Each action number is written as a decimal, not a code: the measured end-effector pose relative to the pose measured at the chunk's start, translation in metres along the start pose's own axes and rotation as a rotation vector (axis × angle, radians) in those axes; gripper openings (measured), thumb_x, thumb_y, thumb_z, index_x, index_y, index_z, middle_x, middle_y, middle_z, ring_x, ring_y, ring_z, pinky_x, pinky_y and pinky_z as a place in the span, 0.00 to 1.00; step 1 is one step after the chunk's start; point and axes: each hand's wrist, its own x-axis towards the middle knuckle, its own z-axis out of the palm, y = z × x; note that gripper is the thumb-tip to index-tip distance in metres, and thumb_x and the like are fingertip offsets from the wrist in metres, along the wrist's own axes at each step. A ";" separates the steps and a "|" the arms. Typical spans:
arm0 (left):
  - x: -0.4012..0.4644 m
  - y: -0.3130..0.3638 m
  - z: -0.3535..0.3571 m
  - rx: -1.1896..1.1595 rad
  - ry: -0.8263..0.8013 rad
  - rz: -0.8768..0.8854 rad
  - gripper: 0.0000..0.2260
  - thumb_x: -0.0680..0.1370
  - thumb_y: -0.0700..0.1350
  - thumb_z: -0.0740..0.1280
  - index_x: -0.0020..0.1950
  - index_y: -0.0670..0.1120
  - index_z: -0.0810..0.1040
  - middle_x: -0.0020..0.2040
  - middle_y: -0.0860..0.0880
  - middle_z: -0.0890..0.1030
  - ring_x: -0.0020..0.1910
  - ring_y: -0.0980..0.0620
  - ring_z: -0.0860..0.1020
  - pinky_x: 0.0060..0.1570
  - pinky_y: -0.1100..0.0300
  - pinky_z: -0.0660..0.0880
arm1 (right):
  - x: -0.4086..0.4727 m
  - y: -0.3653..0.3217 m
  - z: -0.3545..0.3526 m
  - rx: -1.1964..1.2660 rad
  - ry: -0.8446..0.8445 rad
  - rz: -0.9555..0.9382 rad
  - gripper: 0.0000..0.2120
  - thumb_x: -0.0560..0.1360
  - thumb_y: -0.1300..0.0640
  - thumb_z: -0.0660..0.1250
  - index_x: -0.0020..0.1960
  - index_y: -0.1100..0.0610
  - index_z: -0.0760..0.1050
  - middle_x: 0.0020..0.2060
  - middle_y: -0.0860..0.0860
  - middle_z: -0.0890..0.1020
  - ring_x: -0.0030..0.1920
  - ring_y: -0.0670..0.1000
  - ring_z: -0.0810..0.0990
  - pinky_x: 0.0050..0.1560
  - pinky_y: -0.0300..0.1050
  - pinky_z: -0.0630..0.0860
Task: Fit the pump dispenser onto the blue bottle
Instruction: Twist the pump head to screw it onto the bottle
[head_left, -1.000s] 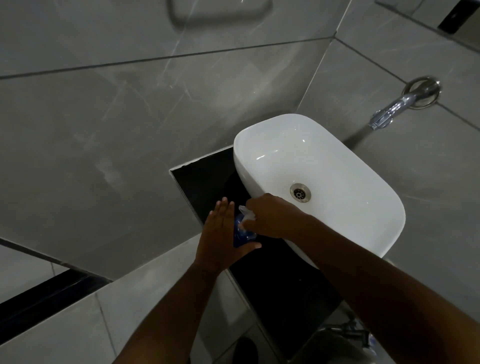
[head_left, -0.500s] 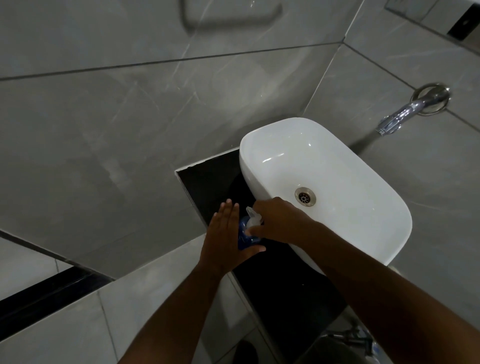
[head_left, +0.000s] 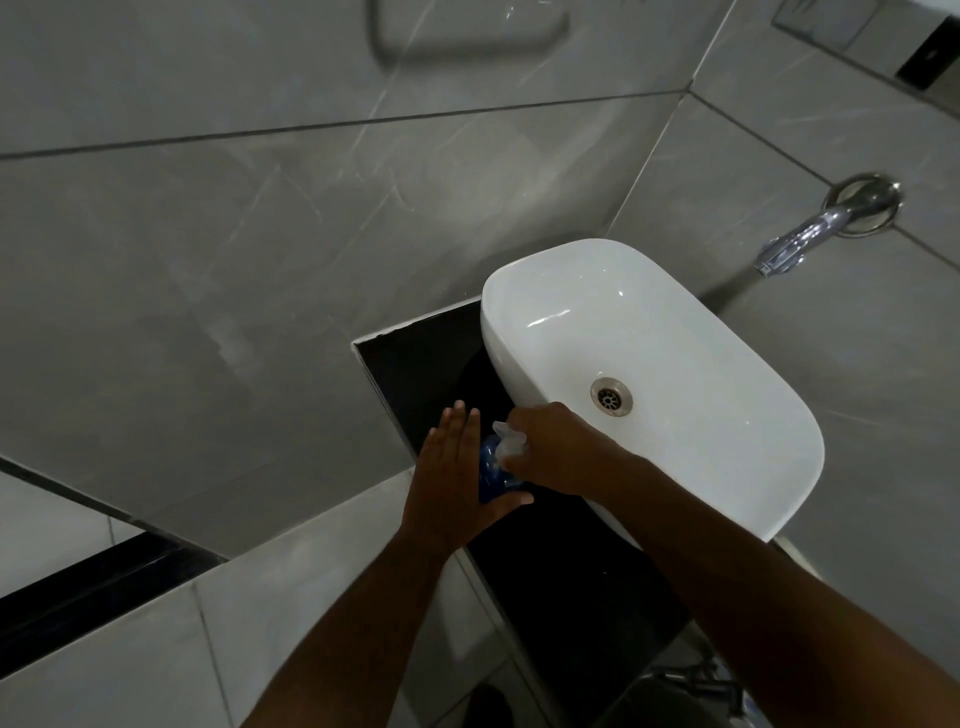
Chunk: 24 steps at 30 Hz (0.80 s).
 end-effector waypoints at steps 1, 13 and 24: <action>0.000 -0.001 0.001 0.003 0.001 0.004 0.51 0.68 0.77 0.58 0.78 0.42 0.51 0.79 0.42 0.53 0.78 0.45 0.48 0.75 0.43 0.53 | 0.000 -0.002 -0.001 -0.025 -0.003 0.035 0.12 0.70 0.48 0.70 0.46 0.54 0.74 0.40 0.51 0.79 0.41 0.51 0.78 0.40 0.45 0.74; -0.002 -0.004 0.006 -0.011 0.012 0.008 0.50 0.69 0.76 0.58 0.78 0.43 0.52 0.79 0.42 0.54 0.78 0.46 0.49 0.75 0.44 0.53 | -0.004 -0.003 0.001 -0.026 0.032 0.046 0.16 0.69 0.43 0.71 0.48 0.54 0.75 0.38 0.48 0.77 0.39 0.48 0.76 0.34 0.37 0.67; -0.001 -0.003 0.005 -0.026 -0.012 -0.003 0.50 0.68 0.76 0.57 0.78 0.44 0.50 0.79 0.43 0.52 0.78 0.47 0.48 0.75 0.44 0.52 | -0.002 0.000 0.000 -0.002 -0.015 -0.009 0.15 0.68 0.46 0.72 0.48 0.53 0.73 0.41 0.48 0.78 0.41 0.49 0.77 0.37 0.40 0.71</action>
